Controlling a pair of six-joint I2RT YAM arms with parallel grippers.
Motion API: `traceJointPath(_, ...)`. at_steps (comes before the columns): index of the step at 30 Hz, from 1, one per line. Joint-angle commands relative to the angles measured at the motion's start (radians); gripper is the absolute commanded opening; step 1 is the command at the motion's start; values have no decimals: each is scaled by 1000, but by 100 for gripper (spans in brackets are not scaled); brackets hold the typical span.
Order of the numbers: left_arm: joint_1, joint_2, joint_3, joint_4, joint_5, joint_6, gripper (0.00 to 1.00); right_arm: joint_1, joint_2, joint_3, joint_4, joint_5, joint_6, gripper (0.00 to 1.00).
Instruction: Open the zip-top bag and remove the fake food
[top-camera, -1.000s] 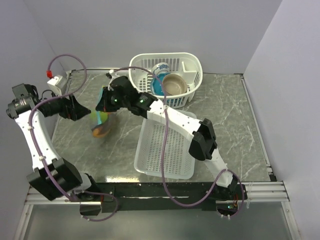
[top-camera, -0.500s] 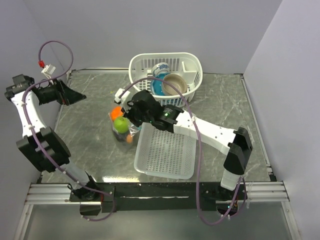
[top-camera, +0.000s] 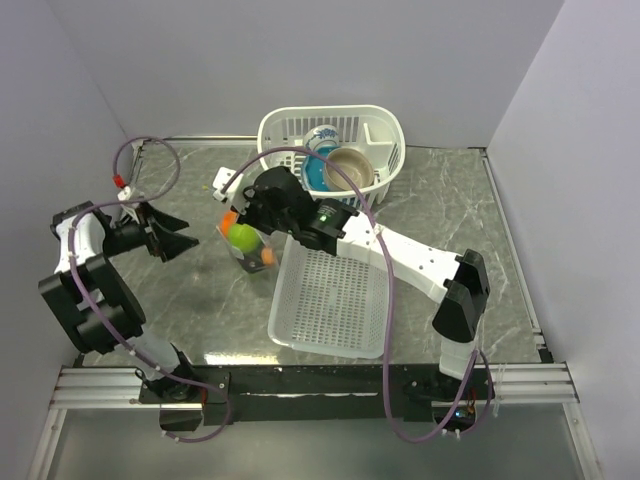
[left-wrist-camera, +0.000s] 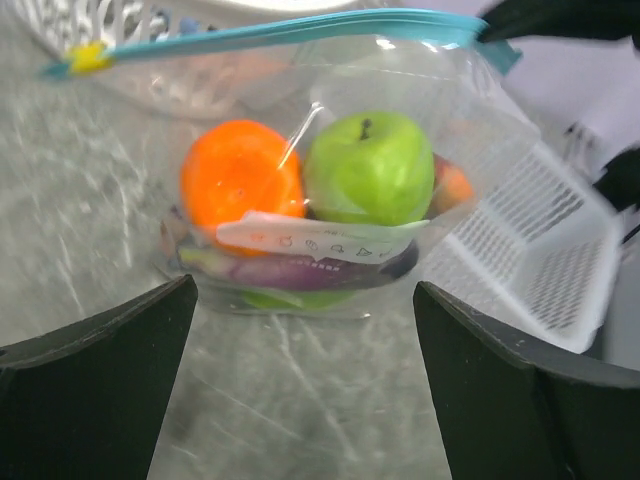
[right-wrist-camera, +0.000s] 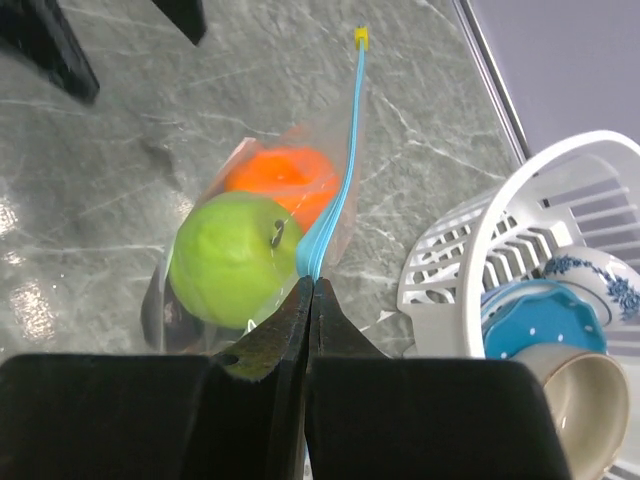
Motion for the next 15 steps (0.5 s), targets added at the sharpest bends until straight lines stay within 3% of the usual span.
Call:
traceJointPath(1,-61,-12,29,-20,247,340,97,7,-33,84,36,-93,-3,0)
traceJointPath(8,-112,146,158,-17,248,376,97,16,-52,134,-22,-212,14,0)
traceJointPath(15,-141,252,269,-14,250,311,97,16,-104,-20,18,-207,-4,0)
